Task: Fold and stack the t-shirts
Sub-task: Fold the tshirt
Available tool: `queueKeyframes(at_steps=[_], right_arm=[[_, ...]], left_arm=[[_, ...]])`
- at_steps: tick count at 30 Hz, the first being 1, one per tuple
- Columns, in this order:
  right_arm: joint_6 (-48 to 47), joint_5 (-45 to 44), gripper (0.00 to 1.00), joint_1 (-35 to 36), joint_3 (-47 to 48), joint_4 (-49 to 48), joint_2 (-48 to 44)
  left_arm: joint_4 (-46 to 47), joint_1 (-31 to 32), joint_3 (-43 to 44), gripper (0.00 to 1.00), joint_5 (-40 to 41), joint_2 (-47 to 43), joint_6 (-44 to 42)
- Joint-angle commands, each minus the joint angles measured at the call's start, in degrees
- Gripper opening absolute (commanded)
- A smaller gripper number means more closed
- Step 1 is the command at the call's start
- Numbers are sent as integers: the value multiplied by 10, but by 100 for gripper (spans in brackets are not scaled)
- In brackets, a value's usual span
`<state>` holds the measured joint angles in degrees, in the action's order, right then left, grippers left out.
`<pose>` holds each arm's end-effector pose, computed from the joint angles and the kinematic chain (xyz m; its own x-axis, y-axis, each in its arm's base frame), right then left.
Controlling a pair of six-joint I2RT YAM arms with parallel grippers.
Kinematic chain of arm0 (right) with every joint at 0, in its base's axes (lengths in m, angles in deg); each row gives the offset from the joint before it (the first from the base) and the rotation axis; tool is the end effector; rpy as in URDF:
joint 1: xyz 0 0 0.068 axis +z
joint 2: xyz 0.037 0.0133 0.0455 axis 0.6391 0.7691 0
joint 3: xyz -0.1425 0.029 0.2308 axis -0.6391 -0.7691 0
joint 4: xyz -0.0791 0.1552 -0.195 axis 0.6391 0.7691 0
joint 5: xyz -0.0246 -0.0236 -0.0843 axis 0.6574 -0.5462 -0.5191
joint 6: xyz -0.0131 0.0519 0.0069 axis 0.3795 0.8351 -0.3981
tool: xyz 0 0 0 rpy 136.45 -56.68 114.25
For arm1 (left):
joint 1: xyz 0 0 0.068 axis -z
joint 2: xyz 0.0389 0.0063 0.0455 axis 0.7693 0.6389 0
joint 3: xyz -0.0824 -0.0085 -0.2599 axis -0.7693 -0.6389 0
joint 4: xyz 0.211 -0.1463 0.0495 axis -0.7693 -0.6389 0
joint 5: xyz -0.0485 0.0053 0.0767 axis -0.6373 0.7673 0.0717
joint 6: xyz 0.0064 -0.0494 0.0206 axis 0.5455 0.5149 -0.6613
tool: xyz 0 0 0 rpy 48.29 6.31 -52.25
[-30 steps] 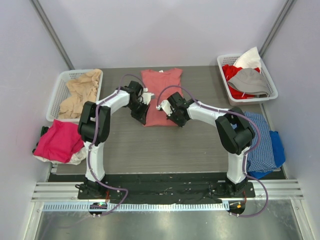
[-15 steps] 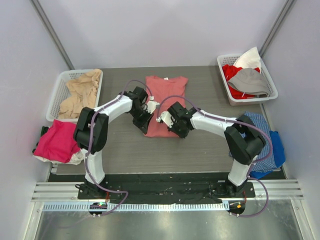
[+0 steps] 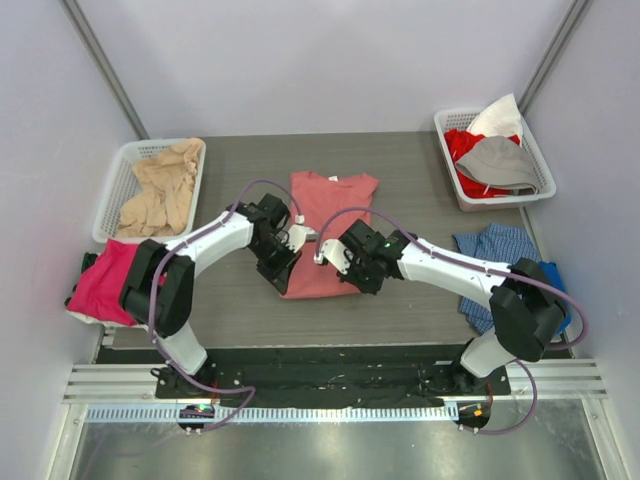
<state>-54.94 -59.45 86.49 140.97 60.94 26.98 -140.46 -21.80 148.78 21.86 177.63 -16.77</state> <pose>0.2003 0.2157 0.2086 -0.2838 -0.8897 -0.3577 -0.9337 0.3414 -0.1083 0.2631 -0.1609 0.1940 -0.7351 0.6421 -0.2176 0.6666 0.6260 -0.4047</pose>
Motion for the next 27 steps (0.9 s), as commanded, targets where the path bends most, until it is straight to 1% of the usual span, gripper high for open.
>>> queueKeyframes(at_steps=[1,6,11,17,23,27], right_arm=[[3,-44,1,-3,20,1,-23],[-10,-83,1,-11,57,0,-15],[-22,-111,1,-32,99,-8,-7],[-44,-132,1,-60,152,-7,14],[-62,-132,1,-99,212,-7,50],[-68,-131,1,-121,247,-7,79]], left_arm=[[0,2,1,0,-6,-35,13],[10,-1,48,0,26,-43,24],[23,-6,104,0,42,-22,38],[30,-24,172,0,56,22,46],[28,-54,247,0,61,72,51],[15,-68,322,0,62,116,50]])
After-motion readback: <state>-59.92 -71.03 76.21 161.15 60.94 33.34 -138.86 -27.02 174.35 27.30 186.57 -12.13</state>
